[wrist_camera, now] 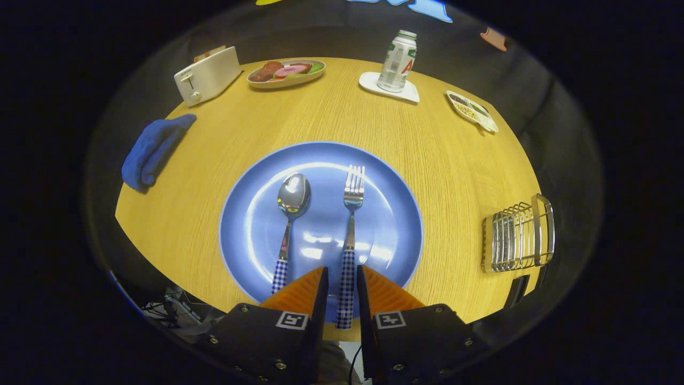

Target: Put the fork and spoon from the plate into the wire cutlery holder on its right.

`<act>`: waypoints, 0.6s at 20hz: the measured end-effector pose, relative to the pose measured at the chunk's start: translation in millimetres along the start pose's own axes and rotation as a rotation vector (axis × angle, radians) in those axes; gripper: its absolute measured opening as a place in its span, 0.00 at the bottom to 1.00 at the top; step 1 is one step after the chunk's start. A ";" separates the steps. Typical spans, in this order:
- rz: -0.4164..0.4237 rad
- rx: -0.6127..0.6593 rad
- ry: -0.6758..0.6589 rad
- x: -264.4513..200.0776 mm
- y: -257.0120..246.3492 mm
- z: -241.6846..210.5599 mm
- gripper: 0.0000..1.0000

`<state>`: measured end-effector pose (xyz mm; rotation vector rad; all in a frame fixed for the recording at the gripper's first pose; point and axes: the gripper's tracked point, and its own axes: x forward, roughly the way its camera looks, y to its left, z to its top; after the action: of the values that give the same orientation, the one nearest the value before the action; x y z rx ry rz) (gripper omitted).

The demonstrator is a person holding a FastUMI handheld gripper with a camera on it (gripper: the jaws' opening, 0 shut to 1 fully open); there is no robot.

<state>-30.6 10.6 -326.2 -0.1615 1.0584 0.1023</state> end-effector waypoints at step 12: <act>0.014 -0.092 0.105 -8.9 -15.0 -4.4 0.01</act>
<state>-36.3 -5.0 -319.3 -0.2445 1.1598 0.1565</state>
